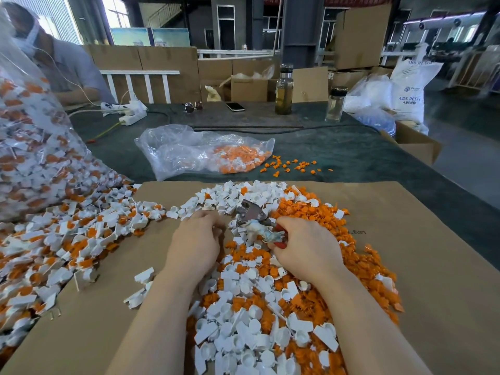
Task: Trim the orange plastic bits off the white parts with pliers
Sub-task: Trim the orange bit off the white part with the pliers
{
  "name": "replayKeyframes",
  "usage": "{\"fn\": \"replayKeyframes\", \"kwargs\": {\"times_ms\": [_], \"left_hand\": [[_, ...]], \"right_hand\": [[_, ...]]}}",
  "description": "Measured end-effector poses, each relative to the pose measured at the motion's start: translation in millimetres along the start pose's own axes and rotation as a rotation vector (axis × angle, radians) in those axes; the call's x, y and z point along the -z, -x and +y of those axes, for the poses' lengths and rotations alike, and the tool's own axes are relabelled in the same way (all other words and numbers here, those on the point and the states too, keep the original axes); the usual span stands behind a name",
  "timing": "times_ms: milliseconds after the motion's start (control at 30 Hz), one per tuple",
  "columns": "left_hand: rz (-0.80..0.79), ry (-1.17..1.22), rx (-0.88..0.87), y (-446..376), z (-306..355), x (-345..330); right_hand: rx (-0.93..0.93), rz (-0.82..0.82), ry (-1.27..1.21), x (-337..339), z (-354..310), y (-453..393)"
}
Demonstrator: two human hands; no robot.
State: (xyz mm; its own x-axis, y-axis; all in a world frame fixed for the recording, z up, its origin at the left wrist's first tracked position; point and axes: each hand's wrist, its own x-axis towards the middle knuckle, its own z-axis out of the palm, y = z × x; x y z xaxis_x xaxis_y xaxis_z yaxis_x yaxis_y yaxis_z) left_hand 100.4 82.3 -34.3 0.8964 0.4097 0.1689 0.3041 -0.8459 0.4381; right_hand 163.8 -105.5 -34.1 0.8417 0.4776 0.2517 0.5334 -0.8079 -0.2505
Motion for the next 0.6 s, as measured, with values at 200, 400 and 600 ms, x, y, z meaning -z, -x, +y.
{"fn": "replayKeyframes", "kwargs": {"times_ms": [200,400,600], "left_hand": [[0.04,-0.007,0.062,3.9,6.9,5.3],[-0.038,-0.061,0.082,2.5,7.8,4.3],[0.058,0.197,0.114,2.8,7.6,8.6]], "right_hand": [[-0.008,-0.035,-0.011,-0.6,-0.4,-1.3],[-0.006,-0.028,0.019,0.1,-2.5,0.8],[-0.08,0.085,-0.093,4.0,-5.1,0.1]]}}
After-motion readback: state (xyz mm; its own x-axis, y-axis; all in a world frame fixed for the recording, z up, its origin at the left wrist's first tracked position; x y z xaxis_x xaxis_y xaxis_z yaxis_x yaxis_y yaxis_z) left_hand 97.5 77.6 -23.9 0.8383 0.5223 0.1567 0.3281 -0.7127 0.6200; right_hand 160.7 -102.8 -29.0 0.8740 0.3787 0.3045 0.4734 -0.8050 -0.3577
